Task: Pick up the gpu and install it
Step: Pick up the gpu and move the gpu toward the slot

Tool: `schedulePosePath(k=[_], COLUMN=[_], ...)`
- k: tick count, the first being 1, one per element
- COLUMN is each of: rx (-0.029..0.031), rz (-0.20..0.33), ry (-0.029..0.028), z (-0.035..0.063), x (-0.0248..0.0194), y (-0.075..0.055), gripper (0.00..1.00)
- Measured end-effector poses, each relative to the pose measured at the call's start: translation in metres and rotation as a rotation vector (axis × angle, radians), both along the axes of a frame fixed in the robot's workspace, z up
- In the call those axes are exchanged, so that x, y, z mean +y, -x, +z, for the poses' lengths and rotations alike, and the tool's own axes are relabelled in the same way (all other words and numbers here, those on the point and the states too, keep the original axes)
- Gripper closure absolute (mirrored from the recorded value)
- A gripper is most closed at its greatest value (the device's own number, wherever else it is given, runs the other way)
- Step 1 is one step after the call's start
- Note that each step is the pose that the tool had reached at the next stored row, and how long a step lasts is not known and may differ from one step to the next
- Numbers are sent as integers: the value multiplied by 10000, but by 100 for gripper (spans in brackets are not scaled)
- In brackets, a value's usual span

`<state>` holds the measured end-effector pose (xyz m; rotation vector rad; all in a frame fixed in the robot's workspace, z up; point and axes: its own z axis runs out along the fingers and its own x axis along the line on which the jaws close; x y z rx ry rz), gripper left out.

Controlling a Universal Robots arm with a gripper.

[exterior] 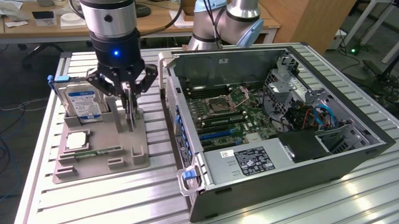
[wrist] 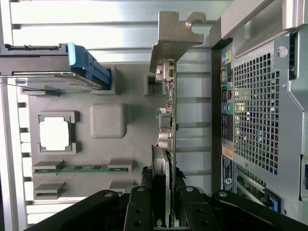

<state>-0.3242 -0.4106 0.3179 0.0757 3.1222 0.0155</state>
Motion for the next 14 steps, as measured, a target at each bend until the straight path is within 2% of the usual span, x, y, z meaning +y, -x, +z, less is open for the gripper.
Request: schedulePosePath(k=[9, 14], rx=[2, 2], rz=[0, 0], ry=[1, 0], z=[41, 142], x=[0, 0], y=[0, 0], gripper=[73, 73])
